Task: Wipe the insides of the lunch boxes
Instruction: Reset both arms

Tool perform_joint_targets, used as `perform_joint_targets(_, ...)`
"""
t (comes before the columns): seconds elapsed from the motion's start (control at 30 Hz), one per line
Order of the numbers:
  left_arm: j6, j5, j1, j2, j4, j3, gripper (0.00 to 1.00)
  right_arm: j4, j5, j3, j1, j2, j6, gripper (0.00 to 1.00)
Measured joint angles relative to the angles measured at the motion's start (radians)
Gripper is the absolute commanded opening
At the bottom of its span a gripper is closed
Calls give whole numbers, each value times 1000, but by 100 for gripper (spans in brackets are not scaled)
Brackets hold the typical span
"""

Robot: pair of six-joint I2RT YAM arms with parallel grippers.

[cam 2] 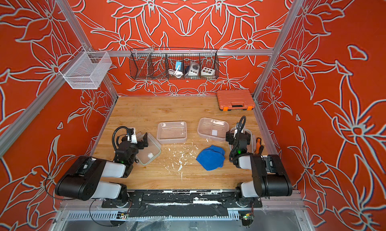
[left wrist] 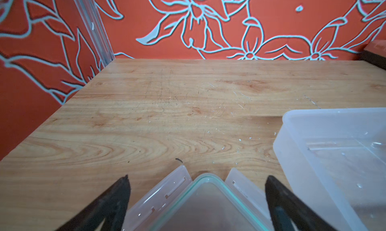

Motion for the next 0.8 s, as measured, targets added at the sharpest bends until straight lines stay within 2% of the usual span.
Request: perform_joint_targets(0.8,-4,21,2,0,8,0,99,-16,-6,14,0,0,-7,98)
